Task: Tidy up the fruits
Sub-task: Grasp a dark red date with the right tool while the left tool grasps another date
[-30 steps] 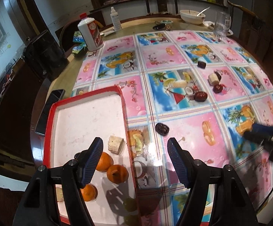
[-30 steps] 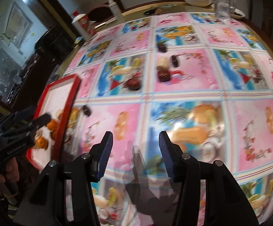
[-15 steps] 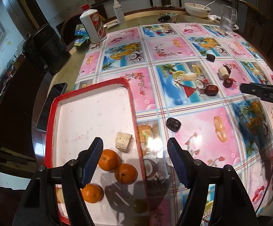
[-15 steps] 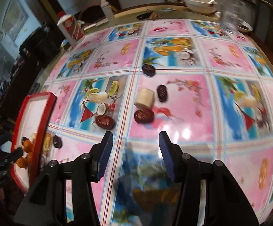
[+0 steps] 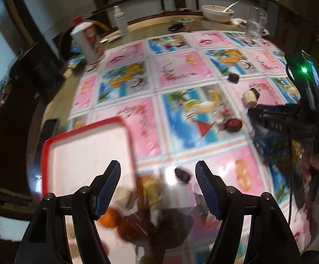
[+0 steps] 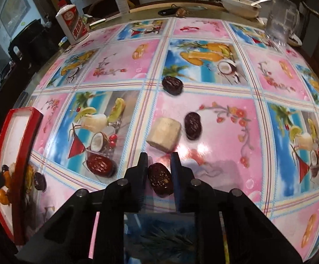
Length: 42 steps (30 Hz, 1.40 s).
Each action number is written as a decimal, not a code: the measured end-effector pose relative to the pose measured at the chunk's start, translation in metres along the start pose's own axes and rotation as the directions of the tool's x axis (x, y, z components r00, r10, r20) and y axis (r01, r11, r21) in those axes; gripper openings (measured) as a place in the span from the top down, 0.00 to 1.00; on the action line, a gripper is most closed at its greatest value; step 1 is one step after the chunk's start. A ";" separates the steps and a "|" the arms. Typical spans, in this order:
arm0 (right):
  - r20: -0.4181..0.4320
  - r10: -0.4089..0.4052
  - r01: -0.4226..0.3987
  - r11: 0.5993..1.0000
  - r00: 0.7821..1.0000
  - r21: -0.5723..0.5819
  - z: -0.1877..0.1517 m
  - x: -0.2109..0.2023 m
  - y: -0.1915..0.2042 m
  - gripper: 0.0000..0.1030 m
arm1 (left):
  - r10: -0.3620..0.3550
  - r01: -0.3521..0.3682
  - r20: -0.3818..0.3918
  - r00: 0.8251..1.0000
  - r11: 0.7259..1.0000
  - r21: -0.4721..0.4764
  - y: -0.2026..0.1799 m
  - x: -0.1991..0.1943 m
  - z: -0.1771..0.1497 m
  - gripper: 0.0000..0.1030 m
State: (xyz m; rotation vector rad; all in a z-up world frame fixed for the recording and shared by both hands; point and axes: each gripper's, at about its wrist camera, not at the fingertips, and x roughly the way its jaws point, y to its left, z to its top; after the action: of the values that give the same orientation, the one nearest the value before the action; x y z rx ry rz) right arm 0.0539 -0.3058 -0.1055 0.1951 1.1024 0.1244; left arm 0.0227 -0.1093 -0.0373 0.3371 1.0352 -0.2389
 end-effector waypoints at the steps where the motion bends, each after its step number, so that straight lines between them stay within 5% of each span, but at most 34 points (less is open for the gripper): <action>1: 0.000 0.010 -0.010 1.000 1.000 0.019 -0.003 -0.004 -0.006 0.78 | -0.024 0.024 -0.004 1.000 1.000 0.001 -0.004 0.005 0.004 0.31; 15: 0.092 0.097 -0.113 0.974 0.991 0.196 -0.057 -0.076 -0.069 0.78 | -0.117 0.122 -0.046 0.992 0.986 0.110 -0.079 0.069 0.053 0.31; 36: 0.081 0.099 -0.115 0.966 0.992 0.232 -0.085 -0.085 -0.074 0.78 | -0.148 0.158 -0.098 0.984 0.981 0.112 -0.090 0.085 0.051 0.32; 42: 0.080 0.090 -0.107 0.965 0.993 0.239 -0.089 -0.089 -0.073 0.78 | -0.203 0.212 -0.096 0.974 0.973 0.091 -0.089 0.088 0.048 0.60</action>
State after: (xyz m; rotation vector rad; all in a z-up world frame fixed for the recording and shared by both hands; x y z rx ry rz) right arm -0.0653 -0.3861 -0.0825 0.4714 1.0382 0.0701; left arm 0.0728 -0.2129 -0.1054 0.3322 1.1469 -0.4694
